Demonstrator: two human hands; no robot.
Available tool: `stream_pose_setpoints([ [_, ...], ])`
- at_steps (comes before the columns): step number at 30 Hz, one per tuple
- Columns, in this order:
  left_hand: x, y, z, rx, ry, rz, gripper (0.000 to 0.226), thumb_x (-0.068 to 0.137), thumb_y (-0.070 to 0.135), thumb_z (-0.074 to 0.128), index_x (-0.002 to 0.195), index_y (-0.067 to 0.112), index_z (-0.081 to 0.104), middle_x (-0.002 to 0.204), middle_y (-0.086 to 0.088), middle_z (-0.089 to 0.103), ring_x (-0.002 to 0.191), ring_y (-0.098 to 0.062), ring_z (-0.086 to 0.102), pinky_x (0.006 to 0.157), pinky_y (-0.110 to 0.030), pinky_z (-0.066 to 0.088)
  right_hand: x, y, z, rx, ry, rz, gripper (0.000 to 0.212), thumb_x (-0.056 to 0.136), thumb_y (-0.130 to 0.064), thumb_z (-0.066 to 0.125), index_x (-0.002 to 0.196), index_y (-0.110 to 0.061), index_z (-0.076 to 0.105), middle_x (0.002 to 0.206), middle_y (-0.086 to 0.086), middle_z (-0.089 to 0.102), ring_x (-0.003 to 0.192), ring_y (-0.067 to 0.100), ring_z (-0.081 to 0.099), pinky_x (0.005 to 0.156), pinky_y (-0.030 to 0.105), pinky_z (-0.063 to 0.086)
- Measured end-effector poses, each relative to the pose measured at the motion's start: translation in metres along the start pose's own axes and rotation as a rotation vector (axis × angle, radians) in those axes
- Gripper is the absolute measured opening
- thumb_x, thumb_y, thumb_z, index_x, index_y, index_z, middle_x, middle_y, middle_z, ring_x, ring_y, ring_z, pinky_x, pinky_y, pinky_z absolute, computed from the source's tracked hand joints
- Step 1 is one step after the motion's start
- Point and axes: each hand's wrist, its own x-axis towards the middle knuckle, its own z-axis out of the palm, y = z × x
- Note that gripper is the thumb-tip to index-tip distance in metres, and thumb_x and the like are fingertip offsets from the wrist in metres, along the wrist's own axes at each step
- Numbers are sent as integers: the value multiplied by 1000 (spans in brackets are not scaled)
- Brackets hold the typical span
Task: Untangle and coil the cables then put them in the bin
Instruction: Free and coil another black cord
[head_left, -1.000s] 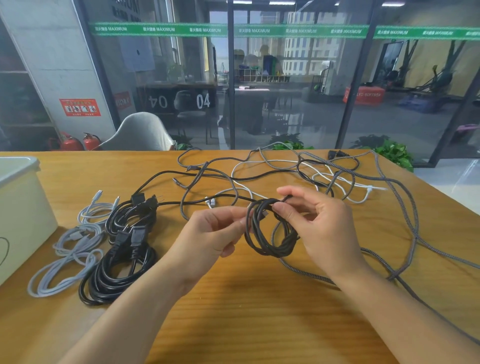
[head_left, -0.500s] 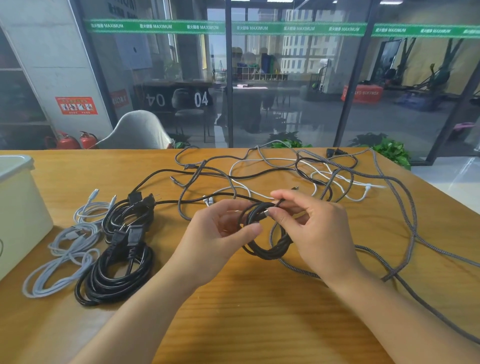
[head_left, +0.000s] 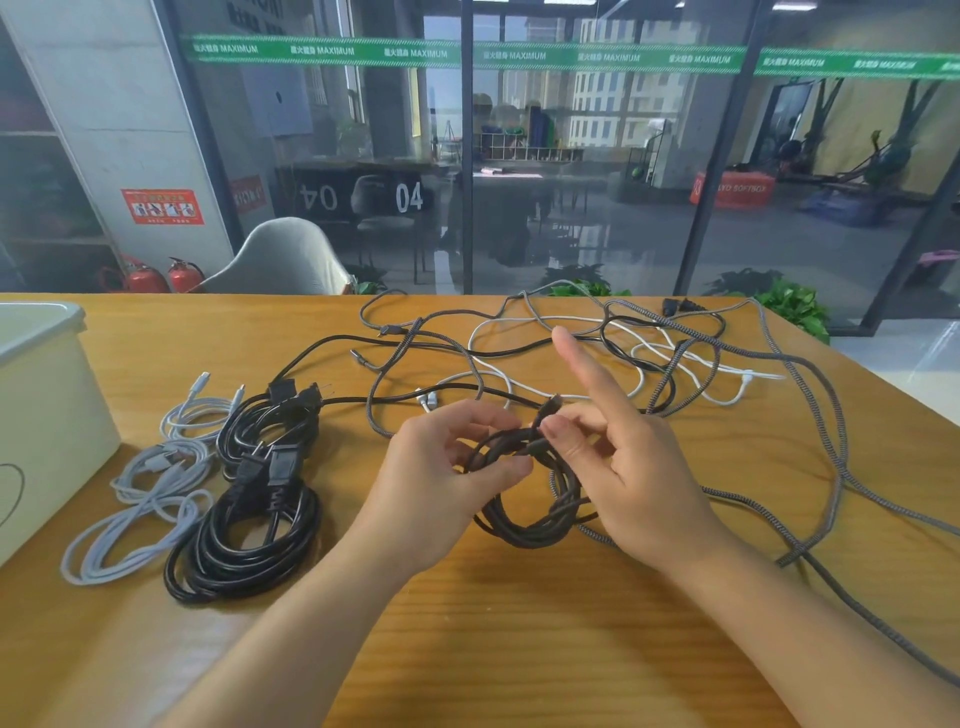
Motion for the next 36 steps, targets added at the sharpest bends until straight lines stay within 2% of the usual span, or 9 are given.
stream_pose_setpoints([
  [4, 1, -2, -2, 29, 43, 43, 22, 88, 24, 81, 107, 35, 75, 98, 12, 75, 82, -16, 73, 75, -30, 63, 0, 1, -2, 60, -32, 96, 44, 102, -42, 57, 146, -42, 51, 103, -21, 76, 80, 8, 70, 69, 21, 51],
  [6, 1, -2, -3, 15, 62, 55, 19, 91, 21, 79, 108, 31, 76, 95, 8, 75, 75, -17, 72, 69, -28, 61, 0, 4, 0, 125, -76, 179, 31, 101, -41, 62, 131, -43, 62, 104, -16, 75, 89, 11, 73, 76, 36, 59],
  [8, 2, -3, -3, 18, 64, 60, 19, 91, 20, 78, 108, 28, 75, 93, 7, 75, 73, -18, 72, 68, -30, 61, -1, 6, 3, 150, -101, 224, 24, 99, -38, 66, 123, -42, 68, 103, -14, 75, 87, 14, 73, 76, 44, 61],
  [11, 1, -3, -2, 40, 42, 60, 22, 91, 22, 78, 111, 28, 74, 96, 8, 74, 75, -18, 73, 72, -37, 64, -2, 6, 5, 109, -59, 187, 21, 98, -33, 70, 118, -37, 72, 100, -16, 75, 80, 12, 73, 70, 38, 61],
  [18, -1, 0, 0, 24, 29, 73, 21, 88, 23, 81, 106, 30, 71, 98, 9, 70, 67, -20, 74, 68, -43, 64, -3, -2, 7, 103, 61, 111, 12, 94, -32, 75, 106, -30, 75, 92, -18, 74, 85, 9, 74, 66, 11, 49],
  [24, -3, -1, 3, 49, -12, 120, 22, 91, 25, 78, 109, 35, 70, 104, 11, 67, 68, -22, 72, 65, -30, 60, -3, -4, 11, 86, 77, 62, 10, 95, -27, 74, 105, -29, 75, 93, -17, 74, 83, 7, 74, 70, 21, 56],
  [27, -4, 0, 5, -6, -22, 145, 25, 95, 19, 74, 115, 34, 71, 108, 7, 65, 67, -22, 71, 64, -34, 60, -3, -5, 9, 139, 58, 114, 7, 98, -25, 70, 106, -25, 72, 92, -14, 76, 87, 9, 75, 75, 33, 60],
  [31, -3, 0, 5, -67, 7, 131, 17, 100, 11, 66, 109, 23, 73, 90, 2, 70, 62, -22, 69, 58, -32, 60, -2, -5, 8, 201, 33, 171, 2, 104, -25, 60, 105, -23, 62, 87, -6, 78, 83, 17, 76, 74, 48, 62],
  [36, -2, -1, 4, -83, 29, 91, 12, 99, 11, 65, 106, 17, 73, 63, 4, 68, 61, -31, 68, 58, -29, 59, 1, -7, 6, 379, 50, 340, 6, 105, -22, 58, 108, -17, 59, 92, -2, 80, 84, 13, 77, 66, 33, 64],
])
